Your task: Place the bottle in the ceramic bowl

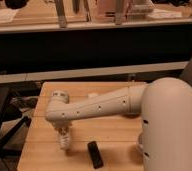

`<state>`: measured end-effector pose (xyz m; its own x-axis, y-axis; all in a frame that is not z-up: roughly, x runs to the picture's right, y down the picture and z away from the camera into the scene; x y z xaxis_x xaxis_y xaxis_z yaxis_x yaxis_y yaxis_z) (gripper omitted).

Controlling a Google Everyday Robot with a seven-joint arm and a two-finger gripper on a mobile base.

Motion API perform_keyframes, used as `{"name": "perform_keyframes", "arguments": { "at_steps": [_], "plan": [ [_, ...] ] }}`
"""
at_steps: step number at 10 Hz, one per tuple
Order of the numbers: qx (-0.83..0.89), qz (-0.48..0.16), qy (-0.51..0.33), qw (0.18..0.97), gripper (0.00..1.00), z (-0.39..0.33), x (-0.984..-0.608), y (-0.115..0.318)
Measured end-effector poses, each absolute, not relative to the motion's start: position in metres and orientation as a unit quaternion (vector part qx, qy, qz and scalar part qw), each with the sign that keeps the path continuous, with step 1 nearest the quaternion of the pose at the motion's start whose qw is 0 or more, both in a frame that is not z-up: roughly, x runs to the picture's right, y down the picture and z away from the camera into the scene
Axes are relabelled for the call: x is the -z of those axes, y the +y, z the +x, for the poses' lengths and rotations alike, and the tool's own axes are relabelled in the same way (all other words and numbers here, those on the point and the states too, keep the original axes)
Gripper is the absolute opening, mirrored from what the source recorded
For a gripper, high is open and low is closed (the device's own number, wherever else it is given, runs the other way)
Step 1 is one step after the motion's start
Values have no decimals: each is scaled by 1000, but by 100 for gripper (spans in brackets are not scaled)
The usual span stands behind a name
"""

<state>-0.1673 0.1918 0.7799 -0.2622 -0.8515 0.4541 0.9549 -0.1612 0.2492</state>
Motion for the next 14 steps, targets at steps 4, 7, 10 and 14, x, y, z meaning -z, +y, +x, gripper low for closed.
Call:
{"name": "perform_keyframes", "arguments": {
  "at_steps": [4, 7, 10, 14],
  "plan": [
    [747, -96, -249, 609, 2, -156, -778, 181],
    [743, -91, -255, 612, 2, -152, -780, 178],
    [742, -89, -261, 611, 2, -149, -781, 175],
    [740, -85, -269, 610, 2, -143, -782, 164]
  ]
}}
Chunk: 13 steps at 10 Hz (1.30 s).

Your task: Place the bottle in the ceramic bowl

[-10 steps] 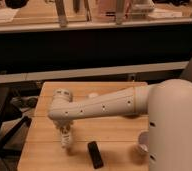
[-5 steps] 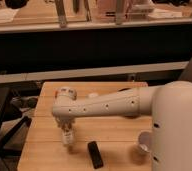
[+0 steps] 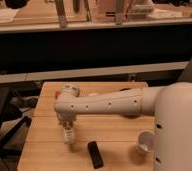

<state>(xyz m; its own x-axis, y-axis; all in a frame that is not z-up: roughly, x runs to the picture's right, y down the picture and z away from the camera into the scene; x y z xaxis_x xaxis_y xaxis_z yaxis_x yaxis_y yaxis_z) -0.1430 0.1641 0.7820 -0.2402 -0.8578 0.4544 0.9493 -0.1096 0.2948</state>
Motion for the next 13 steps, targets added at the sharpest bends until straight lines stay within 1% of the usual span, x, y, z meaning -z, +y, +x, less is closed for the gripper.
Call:
{"name": "perform_keyframes", "arguments": {
  "at_steps": [6, 9, 13],
  "plan": [
    [742, -85, -280, 603, 2, -140, -784, 146],
    [739, -84, -279, 608, 2, -126, -791, 120],
    [728, -81, -277, 621, 2, -110, -791, 100]
  ]
}}
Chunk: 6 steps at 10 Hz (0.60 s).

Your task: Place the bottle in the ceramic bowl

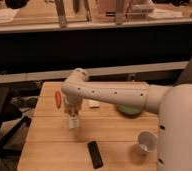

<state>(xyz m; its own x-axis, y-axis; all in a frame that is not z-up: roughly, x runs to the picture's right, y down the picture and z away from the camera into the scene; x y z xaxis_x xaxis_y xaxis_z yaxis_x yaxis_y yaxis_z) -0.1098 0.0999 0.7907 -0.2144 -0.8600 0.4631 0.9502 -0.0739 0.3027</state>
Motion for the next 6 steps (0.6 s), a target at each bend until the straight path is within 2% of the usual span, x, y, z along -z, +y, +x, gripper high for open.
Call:
{"name": "perform_keyframes", "arguments": {
  "at_steps": [6],
  "plan": [
    [711, -76, -270, 645, 2, -62, -796, 69]
  ]
}}
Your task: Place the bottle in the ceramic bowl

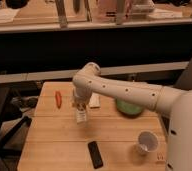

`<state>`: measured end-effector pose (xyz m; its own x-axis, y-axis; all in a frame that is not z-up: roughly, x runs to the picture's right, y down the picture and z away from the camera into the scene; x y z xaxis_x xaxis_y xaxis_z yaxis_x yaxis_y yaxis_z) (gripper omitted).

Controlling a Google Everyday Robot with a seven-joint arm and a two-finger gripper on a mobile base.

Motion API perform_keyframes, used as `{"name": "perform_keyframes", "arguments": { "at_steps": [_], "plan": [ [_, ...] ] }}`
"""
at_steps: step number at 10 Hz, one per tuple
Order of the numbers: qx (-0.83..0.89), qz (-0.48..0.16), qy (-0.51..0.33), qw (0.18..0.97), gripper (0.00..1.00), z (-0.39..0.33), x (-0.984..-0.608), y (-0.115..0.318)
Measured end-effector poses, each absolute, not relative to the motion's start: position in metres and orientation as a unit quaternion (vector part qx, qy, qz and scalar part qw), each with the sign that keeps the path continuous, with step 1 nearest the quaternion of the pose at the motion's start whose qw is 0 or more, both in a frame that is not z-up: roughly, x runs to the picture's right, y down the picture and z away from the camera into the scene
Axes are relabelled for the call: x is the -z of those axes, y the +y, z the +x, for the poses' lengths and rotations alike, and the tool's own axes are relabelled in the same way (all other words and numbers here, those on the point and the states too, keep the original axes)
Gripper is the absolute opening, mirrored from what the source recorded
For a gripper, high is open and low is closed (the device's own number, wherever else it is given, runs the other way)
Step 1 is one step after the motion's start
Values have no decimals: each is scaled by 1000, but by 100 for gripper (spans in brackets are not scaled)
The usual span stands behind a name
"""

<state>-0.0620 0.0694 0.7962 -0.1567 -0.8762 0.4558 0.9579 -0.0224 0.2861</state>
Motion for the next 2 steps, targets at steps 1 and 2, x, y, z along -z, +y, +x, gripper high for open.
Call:
{"name": "perform_keyframes", "arguments": {
  "at_steps": [1, 2],
  "plan": [
    [707, -75, -268, 650, 2, -51, -798, 64],
    [705, -74, -269, 651, 2, -48, -798, 62]
  ]
}}
